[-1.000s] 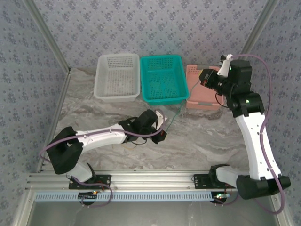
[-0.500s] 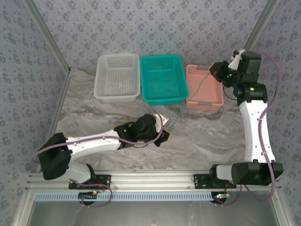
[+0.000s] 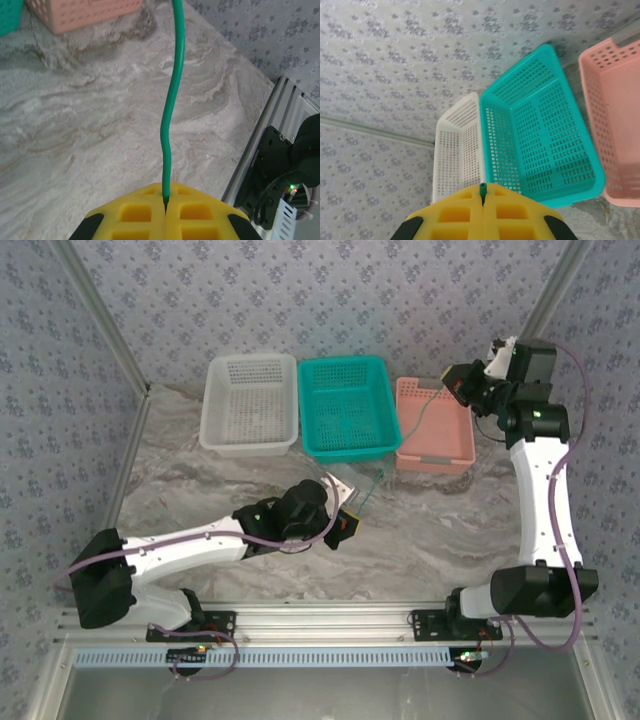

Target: Untangle the cables

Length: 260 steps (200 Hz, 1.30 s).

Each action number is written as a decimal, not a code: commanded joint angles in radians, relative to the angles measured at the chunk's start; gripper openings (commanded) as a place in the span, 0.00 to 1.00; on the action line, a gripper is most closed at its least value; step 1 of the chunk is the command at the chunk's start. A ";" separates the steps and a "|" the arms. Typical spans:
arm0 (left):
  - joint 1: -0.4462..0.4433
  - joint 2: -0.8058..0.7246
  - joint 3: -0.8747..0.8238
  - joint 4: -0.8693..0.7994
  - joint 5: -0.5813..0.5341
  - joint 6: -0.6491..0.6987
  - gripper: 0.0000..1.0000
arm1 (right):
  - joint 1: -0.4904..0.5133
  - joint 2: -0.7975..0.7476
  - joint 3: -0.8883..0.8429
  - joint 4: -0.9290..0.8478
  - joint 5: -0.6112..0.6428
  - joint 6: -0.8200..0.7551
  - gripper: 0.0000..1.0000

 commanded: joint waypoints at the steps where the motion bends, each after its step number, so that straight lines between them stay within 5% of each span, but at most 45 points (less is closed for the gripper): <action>1: -0.014 0.060 0.112 -0.193 0.036 -0.081 0.00 | 0.011 0.007 0.035 -0.025 -0.026 -0.041 0.15; 45: -0.014 0.152 0.258 -0.269 0.018 -0.191 0.00 | -0.002 -0.071 -0.022 -0.102 0.006 -0.103 0.53; 84: -0.010 0.177 0.300 -0.312 -0.050 -0.262 0.00 | -0.049 -0.203 -0.062 -0.204 0.133 -0.132 0.70; 127: 0.031 0.151 0.248 -0.315 -0.091 -0.356 0.00 | -0.232 -0.255 -0.094 -0.262 0.113 -0.141 0.76; 182: 0.094 0.039 0.146 -0.239 -0.134 -0.451 0.00 | -0.235 -0.395 -0.201 -0.260 0.175 -0.087 0.76; 204: 0.101 0.018 0.129 -0.207 -0.142 -0.446 0.00 | -0.136 -0.481 -0.337 -0.200 0.128 0.018 0.74; 260: 0.098 0.023 0.102 -0.110 -0.105 -0.456 0.00 | 0.418 -0.573 -0.720 0.247 0.327 0.300 0.81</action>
